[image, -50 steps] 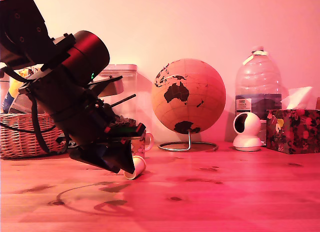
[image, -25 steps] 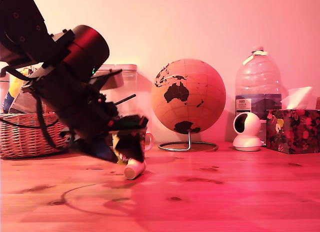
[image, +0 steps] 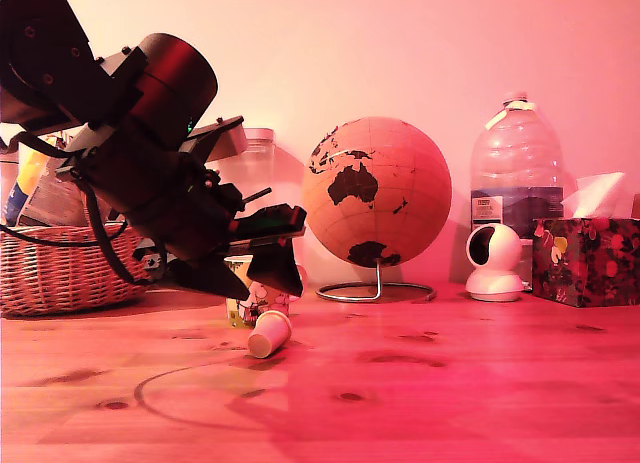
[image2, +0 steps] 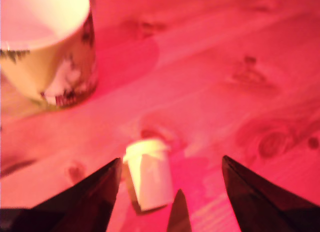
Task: Pick up the coffee capsules from the table one by one and drop them inside the nearest coffee cup
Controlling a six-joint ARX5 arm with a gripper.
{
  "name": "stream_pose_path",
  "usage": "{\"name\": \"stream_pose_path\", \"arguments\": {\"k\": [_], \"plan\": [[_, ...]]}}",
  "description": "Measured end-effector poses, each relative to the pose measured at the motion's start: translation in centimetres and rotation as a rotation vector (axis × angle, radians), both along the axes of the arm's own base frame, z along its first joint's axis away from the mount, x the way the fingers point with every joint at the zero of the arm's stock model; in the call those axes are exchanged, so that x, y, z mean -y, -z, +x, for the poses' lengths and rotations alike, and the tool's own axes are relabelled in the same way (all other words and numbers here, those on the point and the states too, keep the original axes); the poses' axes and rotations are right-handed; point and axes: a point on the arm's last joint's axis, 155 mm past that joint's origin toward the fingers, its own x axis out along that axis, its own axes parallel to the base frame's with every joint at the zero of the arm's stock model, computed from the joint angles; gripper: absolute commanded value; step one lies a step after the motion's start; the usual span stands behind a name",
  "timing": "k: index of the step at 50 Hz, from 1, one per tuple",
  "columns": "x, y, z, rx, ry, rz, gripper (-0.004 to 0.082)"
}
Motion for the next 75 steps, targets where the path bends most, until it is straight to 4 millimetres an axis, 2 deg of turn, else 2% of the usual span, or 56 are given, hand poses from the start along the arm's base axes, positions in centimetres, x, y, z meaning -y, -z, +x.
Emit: {"name": "stream_pose_path", "arguments": {"k": [5,17,29,46,51,58,60,75], "plan": [[0.3,0.4,0.4,0.000,-0.015,-0.027,0.0585],[0.2,4.1,0.3,-0.055,-0.023,0.002,0.0585],[-0.1,3.3,1.5,-0.015,-0.042,-0.029,0.0585],[-0.9,4.1,1.8,-0.031,-0.060,-0.019,0.0580],[-1.1,4.4,1.7,-0.042,-0.064,-0.012,0.0490],[-1.4,5.0,1.4,-0.067,-0.066,0.006,0.0175],[-1.4,5.0,1.4,-0.067,-0.066,0.006,0.0119],[-1.5,5.1,1.3,-0.070,-0.066,0.007,0.0102]]}}
